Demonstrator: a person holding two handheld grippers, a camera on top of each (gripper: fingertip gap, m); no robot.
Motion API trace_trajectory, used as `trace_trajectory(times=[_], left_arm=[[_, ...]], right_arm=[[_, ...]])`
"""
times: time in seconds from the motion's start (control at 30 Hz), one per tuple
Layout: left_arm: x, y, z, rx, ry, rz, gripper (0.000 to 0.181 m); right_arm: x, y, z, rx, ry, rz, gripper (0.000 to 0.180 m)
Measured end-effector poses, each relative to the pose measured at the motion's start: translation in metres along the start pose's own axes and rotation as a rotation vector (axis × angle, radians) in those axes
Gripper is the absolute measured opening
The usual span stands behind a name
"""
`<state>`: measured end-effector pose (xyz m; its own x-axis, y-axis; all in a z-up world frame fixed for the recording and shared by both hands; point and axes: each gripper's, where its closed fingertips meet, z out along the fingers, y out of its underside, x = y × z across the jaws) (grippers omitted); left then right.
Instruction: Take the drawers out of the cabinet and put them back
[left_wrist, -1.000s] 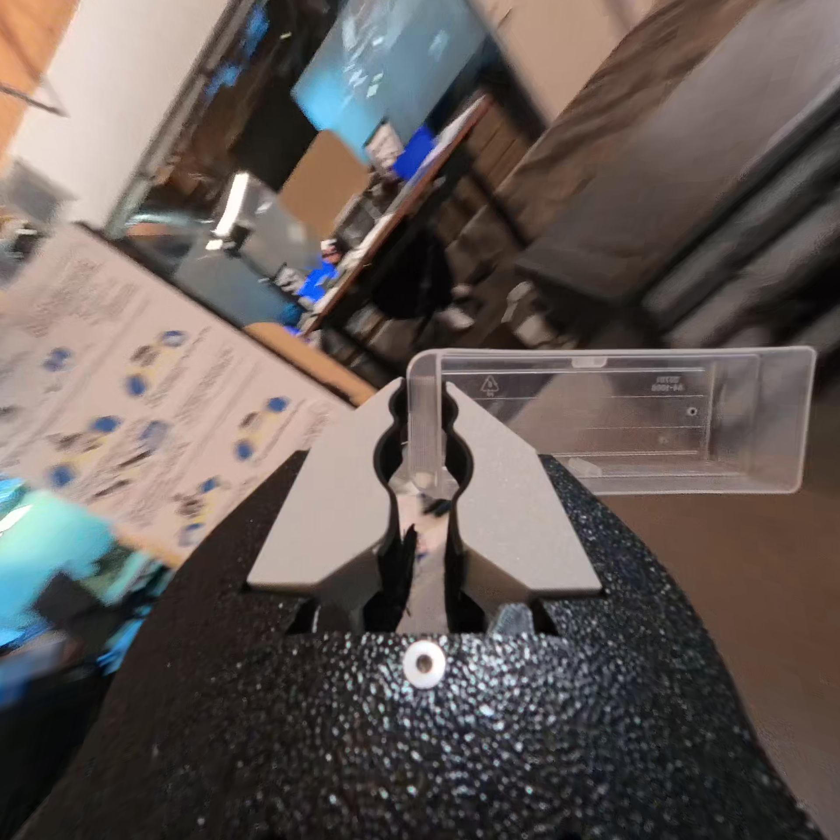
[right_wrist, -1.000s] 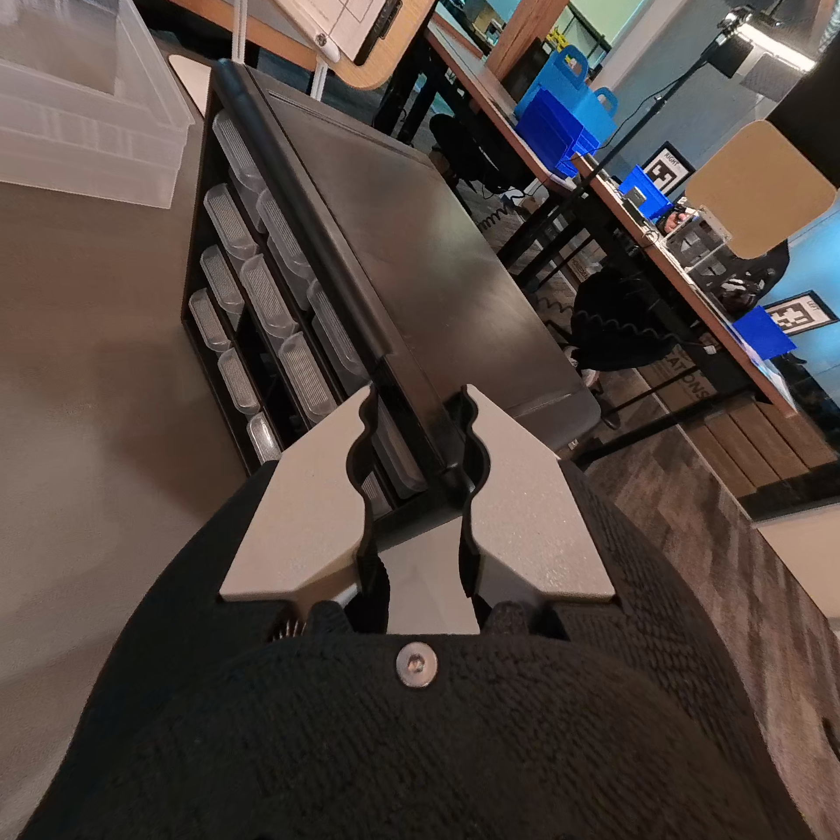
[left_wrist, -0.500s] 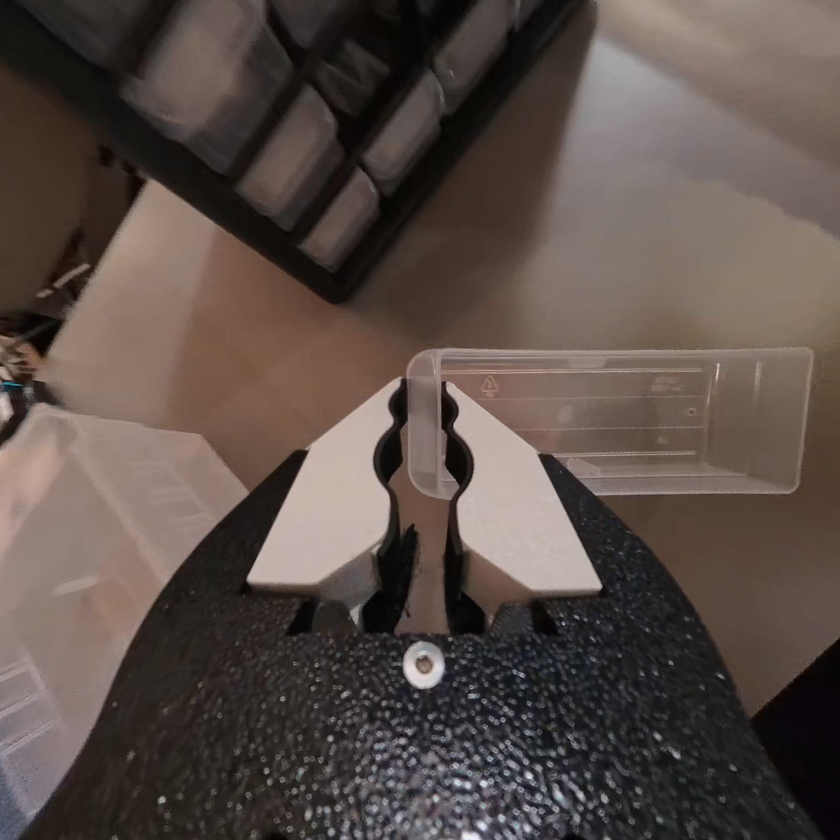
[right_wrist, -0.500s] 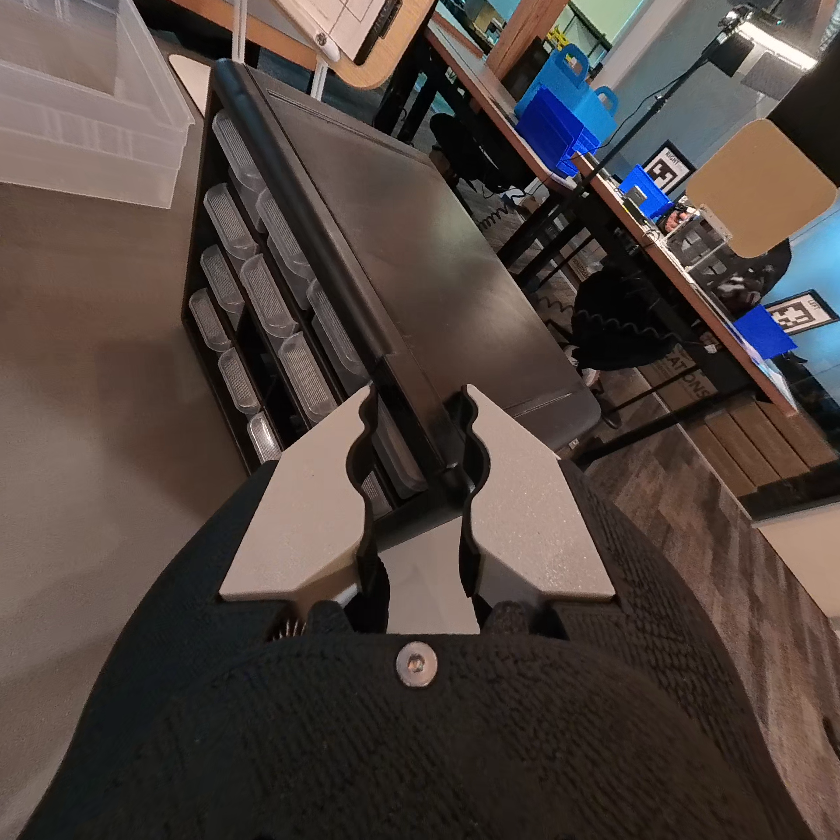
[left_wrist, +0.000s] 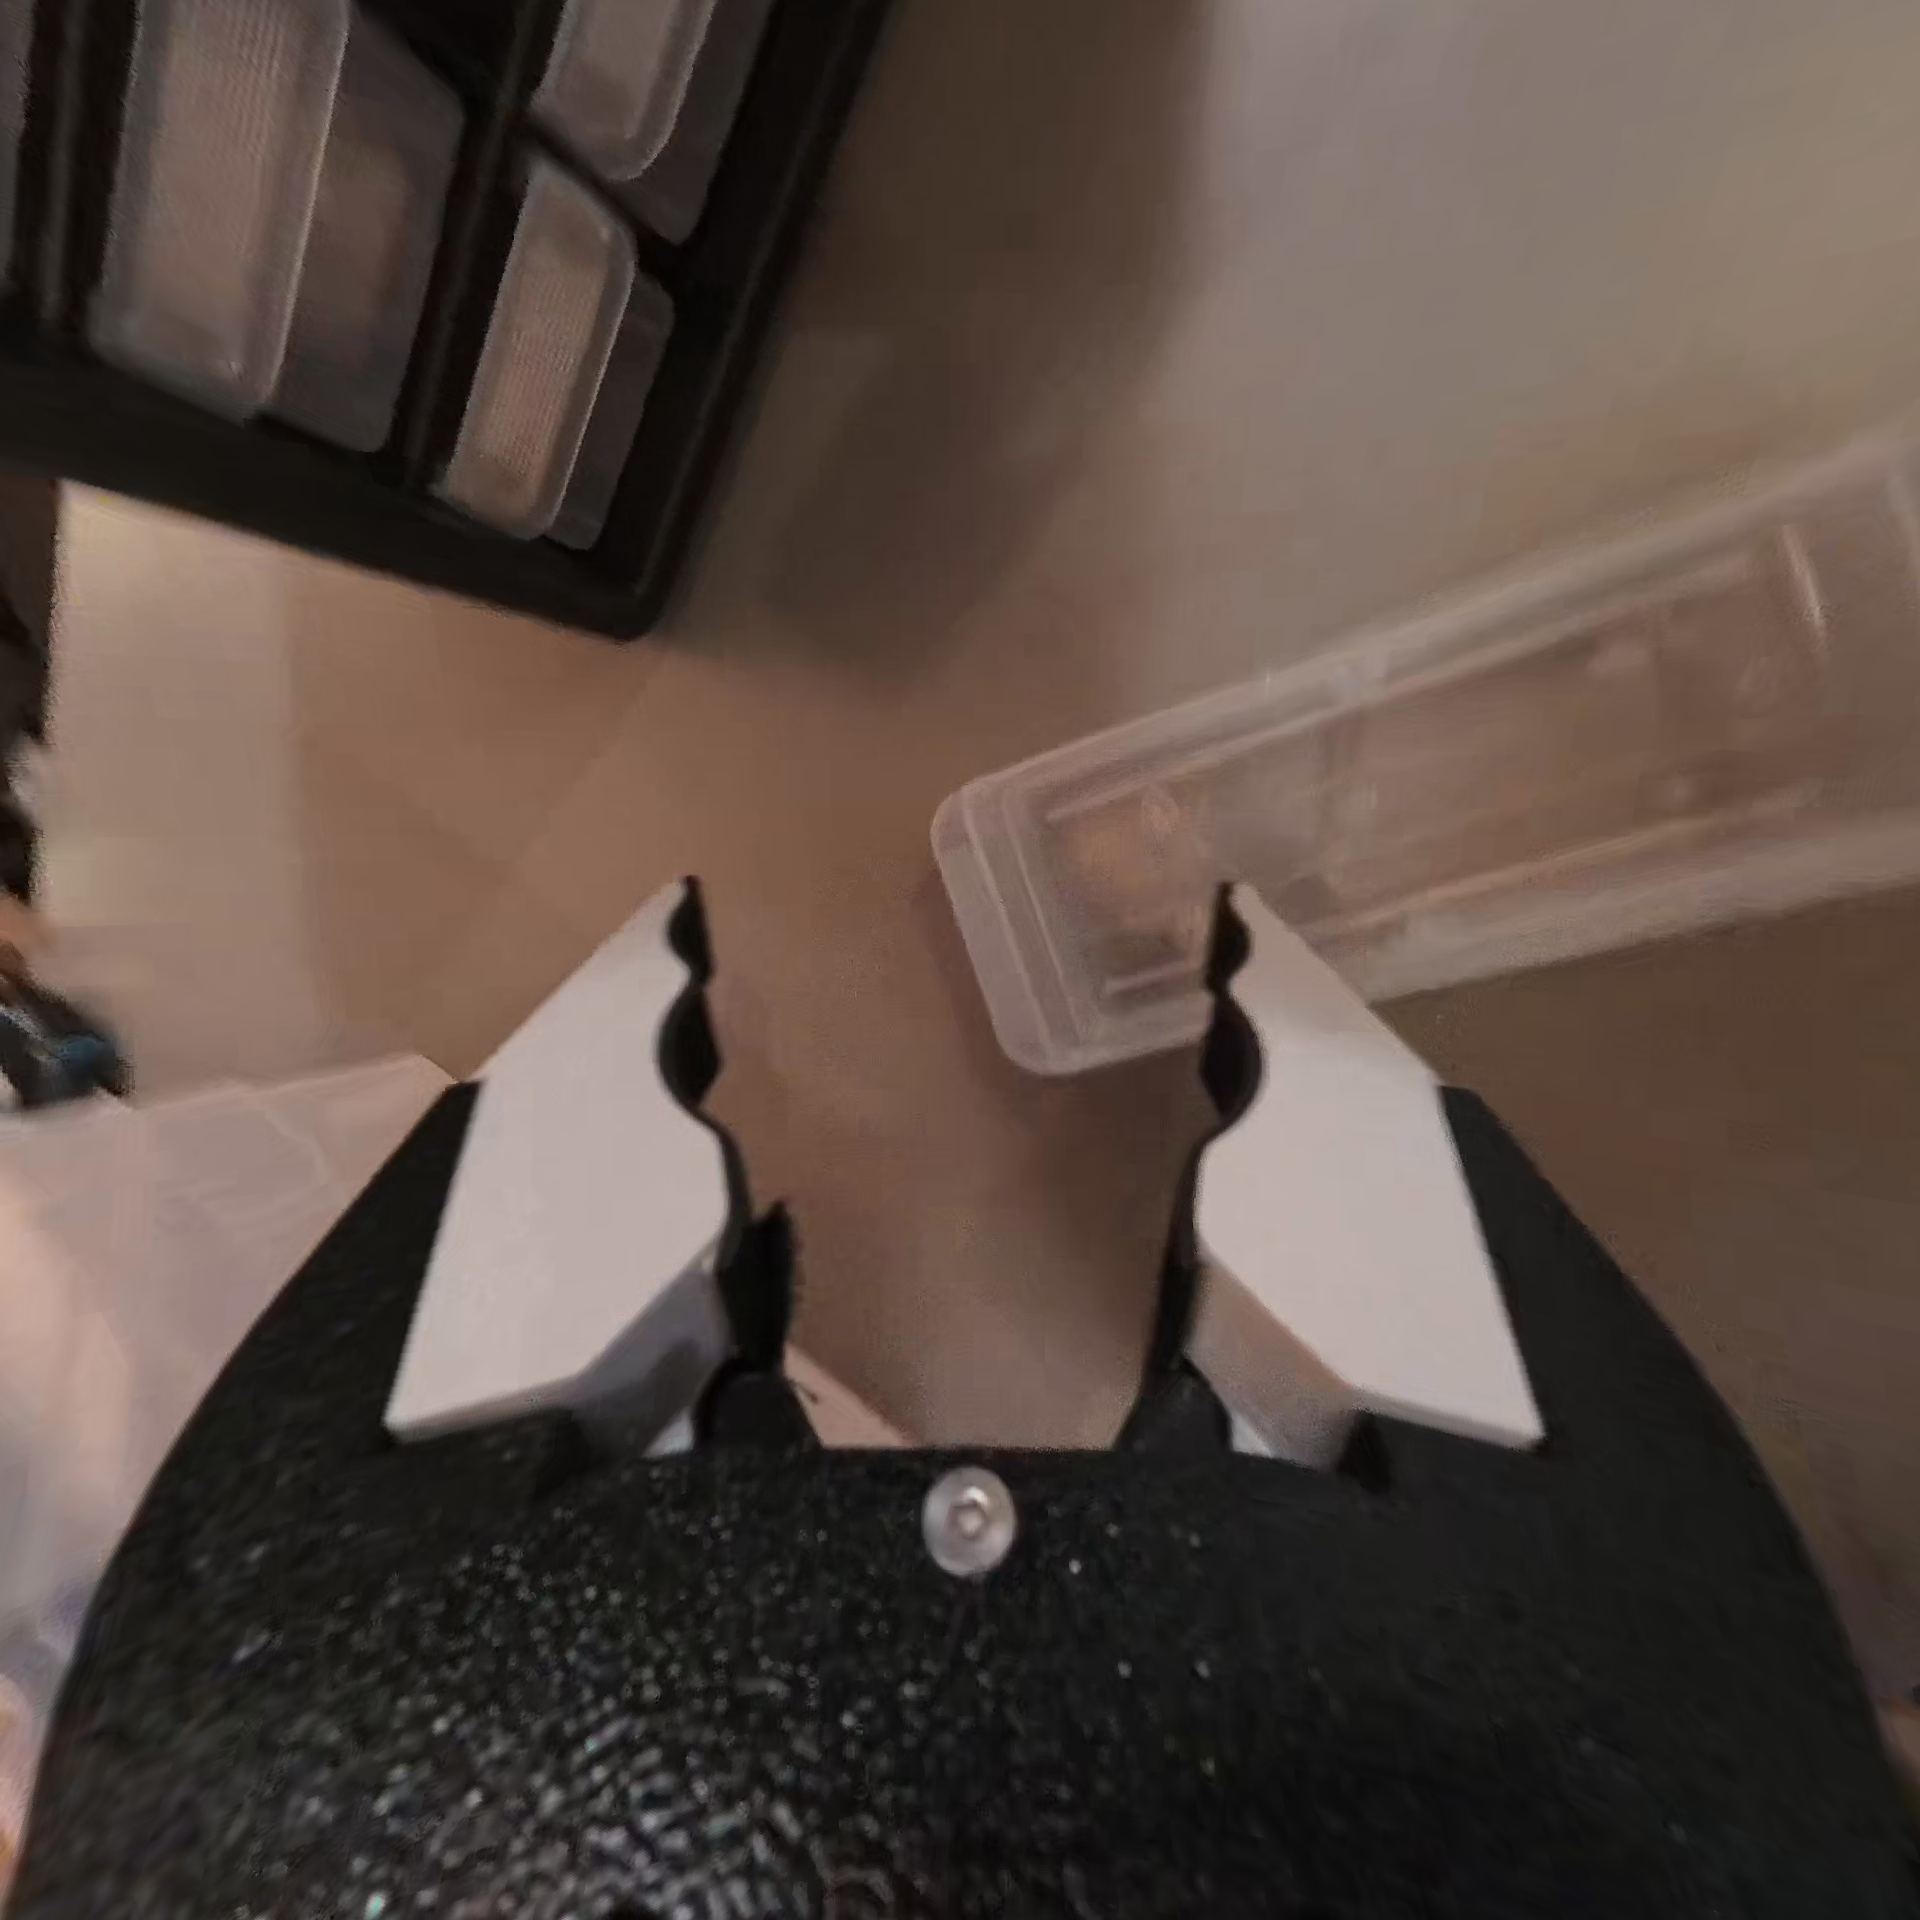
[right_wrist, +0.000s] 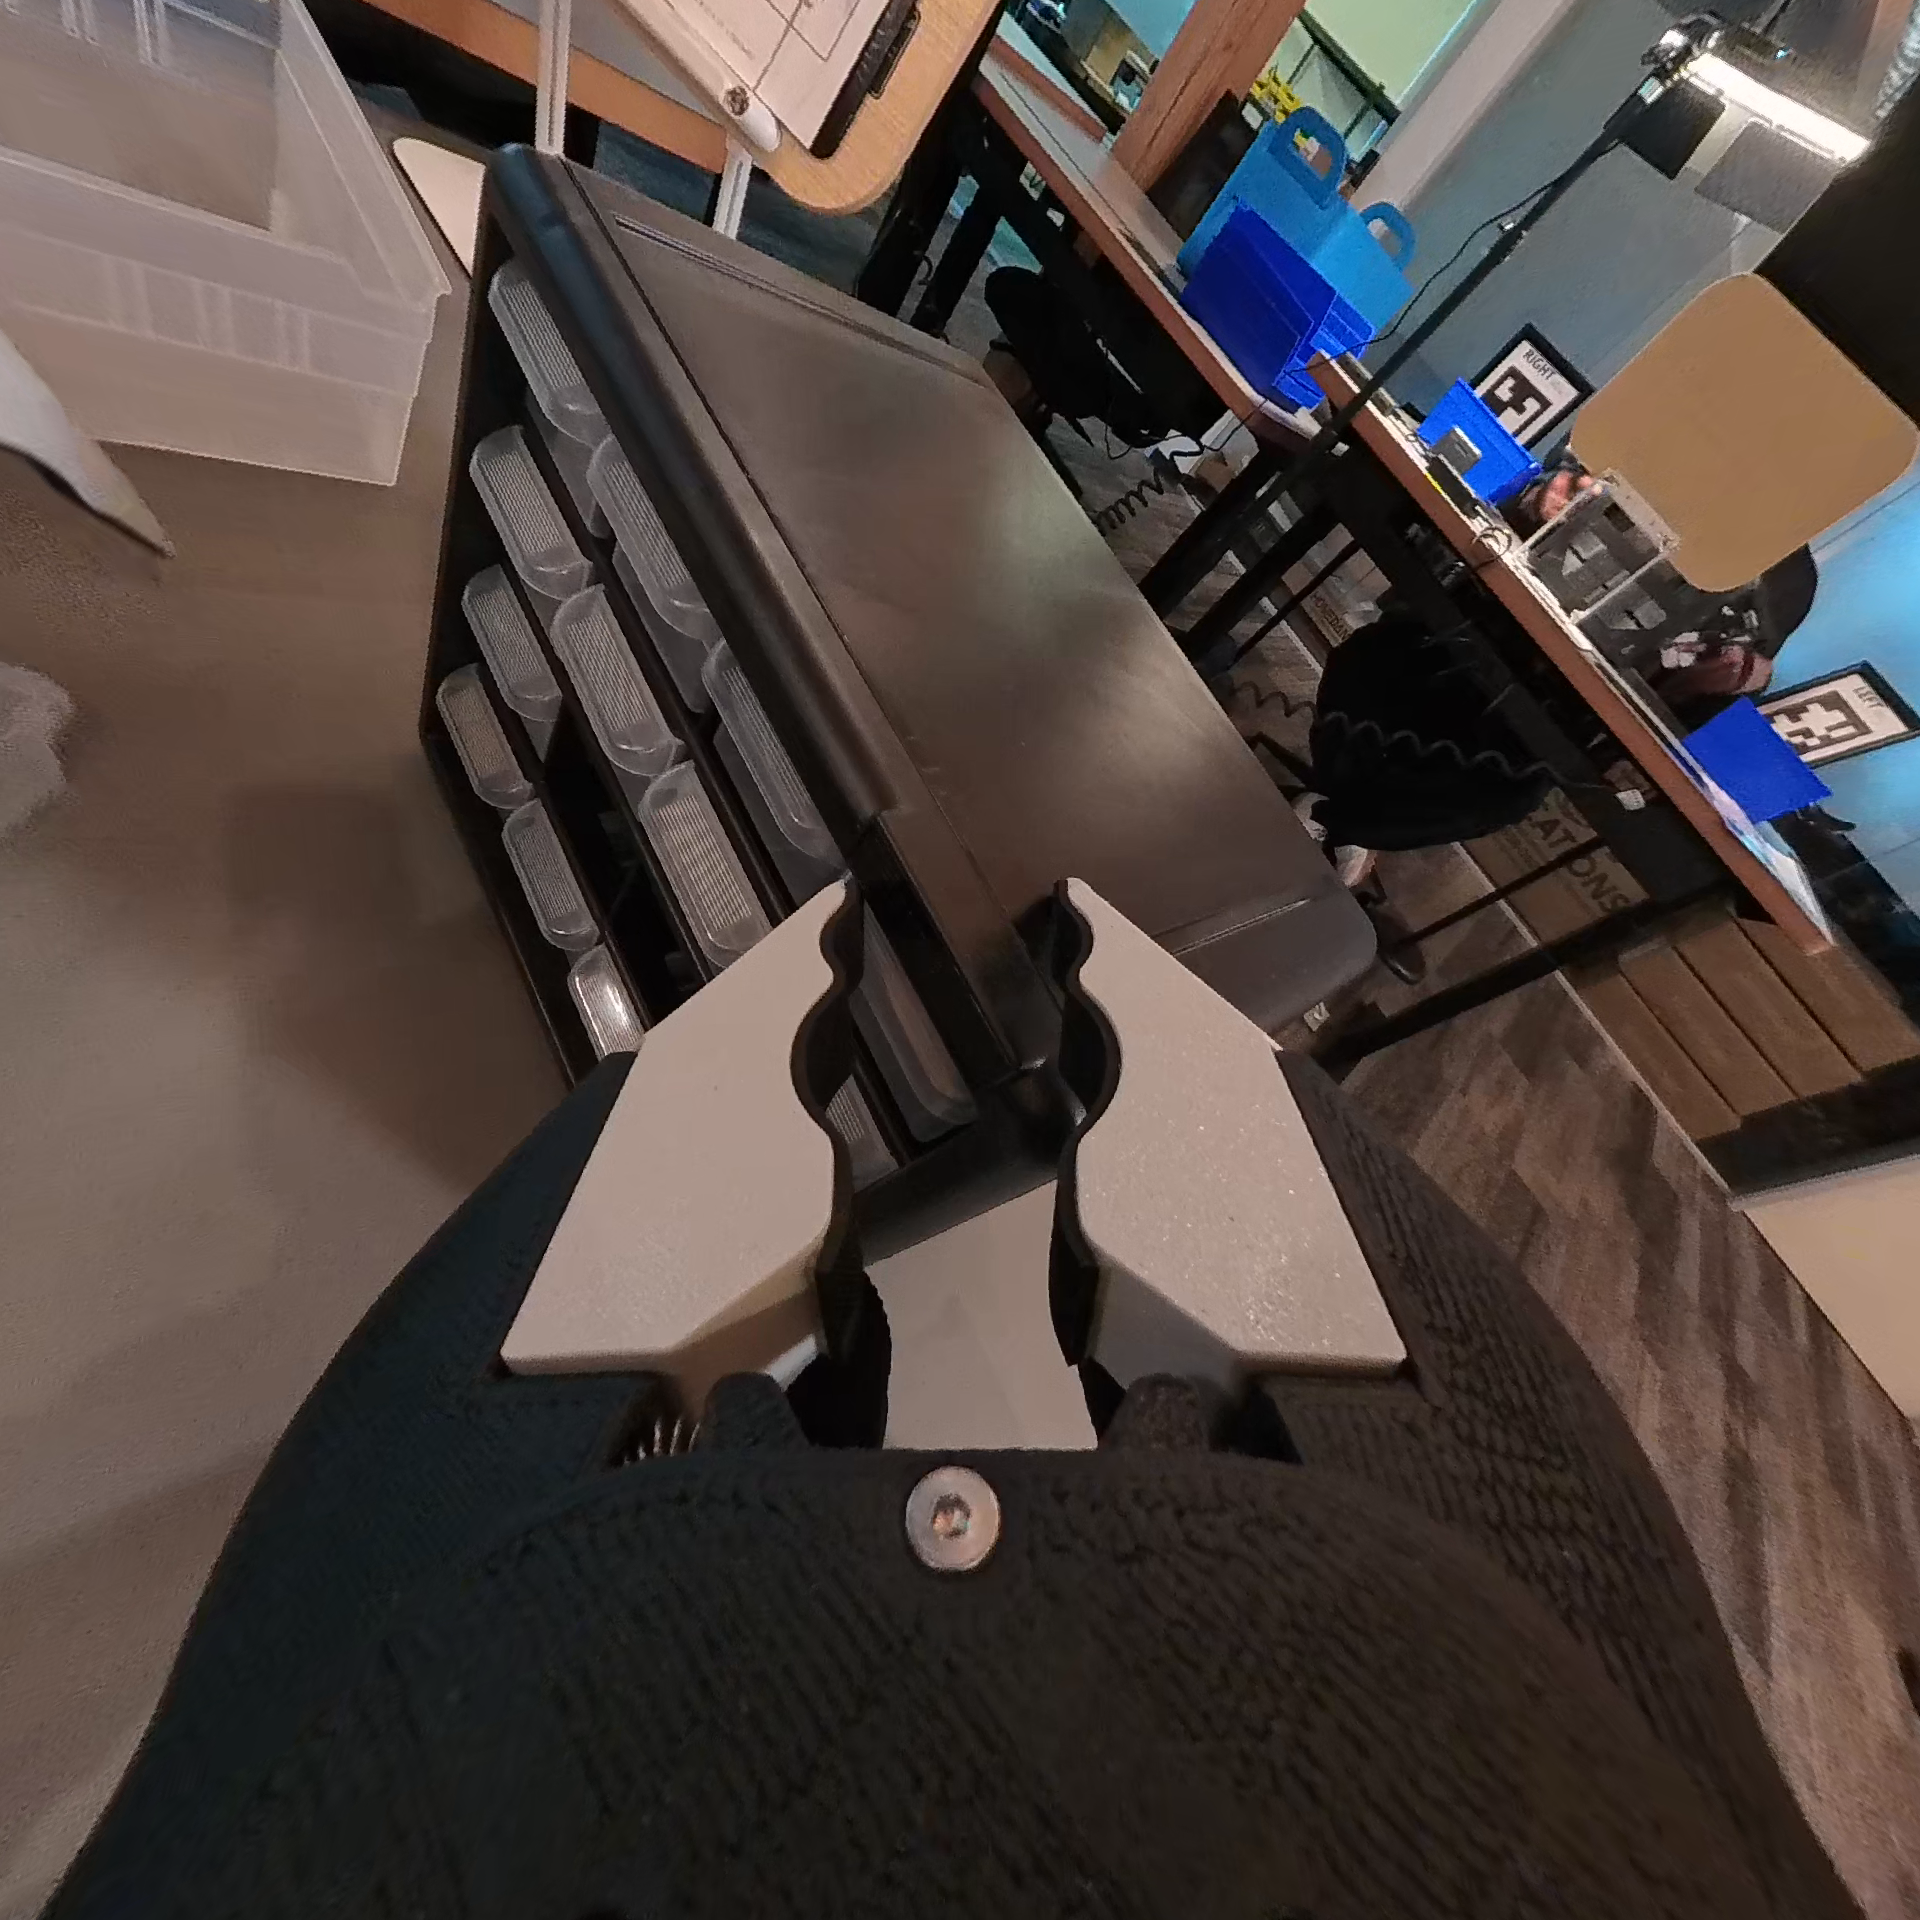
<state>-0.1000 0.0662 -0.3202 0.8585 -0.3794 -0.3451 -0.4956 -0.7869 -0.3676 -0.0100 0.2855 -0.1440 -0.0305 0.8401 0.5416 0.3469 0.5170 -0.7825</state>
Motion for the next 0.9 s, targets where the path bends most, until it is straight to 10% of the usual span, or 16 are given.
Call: trace_trajectory(times=[0.03,0.53,0.9], left_arm=[[-0.002,0.001,-0.009,0.022,-0.010,0.109,0.102],[0.052,0.016,-0.009,-0.194,0.320,0.759,0.086],[0.036,0.019,-0.001,-0.307,0.158,0.056,0.059]], right_arm=[[0.000,0.000,0.000,0.000,0.000,0.000,0.035],[0.000,0.000,0.000,0.007,-0.005,0.009,0.036],[0.000,0.000,0.000,0.016,-0.012,0.018,0.036]])
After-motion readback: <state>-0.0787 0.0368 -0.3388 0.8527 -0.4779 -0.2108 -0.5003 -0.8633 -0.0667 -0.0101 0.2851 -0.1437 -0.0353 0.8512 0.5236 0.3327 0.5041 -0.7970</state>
